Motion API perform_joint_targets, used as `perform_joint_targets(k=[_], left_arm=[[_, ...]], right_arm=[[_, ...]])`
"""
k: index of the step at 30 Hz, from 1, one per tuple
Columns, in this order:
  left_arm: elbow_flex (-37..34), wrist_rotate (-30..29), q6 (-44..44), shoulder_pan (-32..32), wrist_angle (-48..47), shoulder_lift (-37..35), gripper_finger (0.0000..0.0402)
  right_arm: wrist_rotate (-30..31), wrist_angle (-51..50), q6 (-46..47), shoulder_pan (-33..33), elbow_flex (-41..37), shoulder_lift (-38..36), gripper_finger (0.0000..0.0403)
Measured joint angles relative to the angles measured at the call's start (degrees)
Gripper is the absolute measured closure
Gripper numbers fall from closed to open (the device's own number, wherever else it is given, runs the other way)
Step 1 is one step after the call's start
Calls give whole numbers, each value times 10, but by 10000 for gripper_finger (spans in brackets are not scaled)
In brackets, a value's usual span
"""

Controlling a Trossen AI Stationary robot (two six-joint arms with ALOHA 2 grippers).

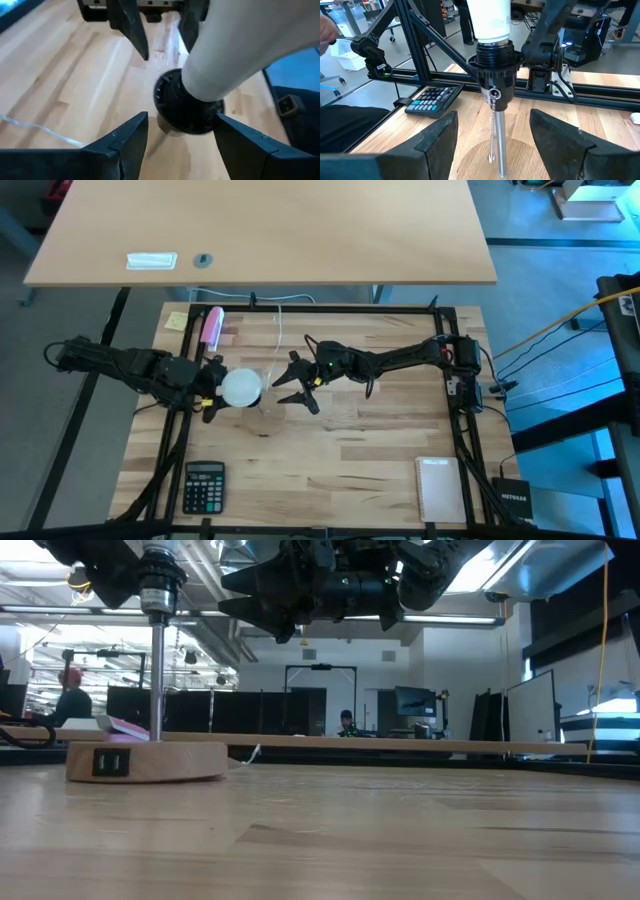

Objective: Screw lightbulb
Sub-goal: Insert the lightbulb into the desk lamp

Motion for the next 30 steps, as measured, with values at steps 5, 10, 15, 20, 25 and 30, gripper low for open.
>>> perform_joint_targets(k=[5,10,15,20,25,30], left_arm=[[39,-8,-10,-7,-42,-14,189],[61,-42,-17,-7,-82,-16,189],[62,-59,-121,-31,-115,-8,191],[62,-60,-175,-115,-106,17,203],[39,-76,-193,-206,-41,40,214],[13,-79,-195,-224,-18,66,215]], right_arm=[[3,0,0,0,0,0,155],[21,0,0,0,0,0,155],[22,-5,0,0,0,0,155],[22,-9,1,0,0,0,155],[22,-12,20,0,0,0,155],[22,-19,33,0,0,0,155]])
